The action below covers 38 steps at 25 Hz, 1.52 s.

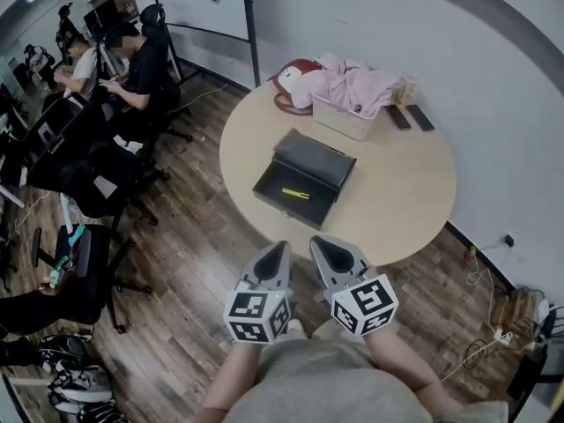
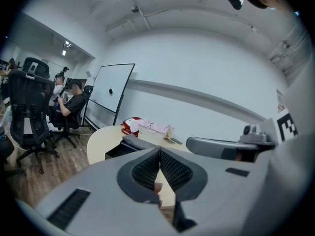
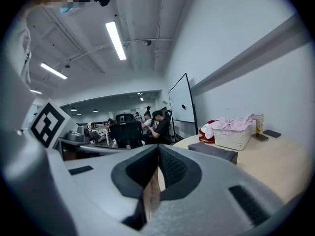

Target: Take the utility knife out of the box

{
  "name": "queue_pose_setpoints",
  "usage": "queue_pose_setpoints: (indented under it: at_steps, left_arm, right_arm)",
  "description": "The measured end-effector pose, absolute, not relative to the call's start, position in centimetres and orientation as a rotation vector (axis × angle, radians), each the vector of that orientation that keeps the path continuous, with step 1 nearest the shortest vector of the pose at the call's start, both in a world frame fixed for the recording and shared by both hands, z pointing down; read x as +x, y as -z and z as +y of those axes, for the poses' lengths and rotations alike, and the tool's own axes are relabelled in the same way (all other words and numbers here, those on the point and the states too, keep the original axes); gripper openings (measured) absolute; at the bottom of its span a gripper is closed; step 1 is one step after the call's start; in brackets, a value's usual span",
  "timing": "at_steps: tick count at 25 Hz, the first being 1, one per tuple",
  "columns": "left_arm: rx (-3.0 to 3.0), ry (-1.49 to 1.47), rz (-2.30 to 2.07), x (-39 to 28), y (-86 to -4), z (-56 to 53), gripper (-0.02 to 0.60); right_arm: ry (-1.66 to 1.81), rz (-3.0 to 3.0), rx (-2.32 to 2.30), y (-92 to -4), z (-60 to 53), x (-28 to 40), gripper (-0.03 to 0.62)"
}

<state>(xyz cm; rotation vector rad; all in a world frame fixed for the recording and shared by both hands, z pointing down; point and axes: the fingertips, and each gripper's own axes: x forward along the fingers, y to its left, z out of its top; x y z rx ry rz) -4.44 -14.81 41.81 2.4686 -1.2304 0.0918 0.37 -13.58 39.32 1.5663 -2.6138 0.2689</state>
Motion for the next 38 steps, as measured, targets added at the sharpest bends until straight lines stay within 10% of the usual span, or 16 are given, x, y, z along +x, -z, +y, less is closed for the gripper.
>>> queue_pose_setpoints:
  at_steps: [38]
  left_arm:
    - [2.229, -0.198, -1.288, -4.4, -51.6, -29.0, 0.004]
  right_arm:
    - [-0.327, -2.205, 1.082, -56.7, -34.2, 4.1, 0.002]
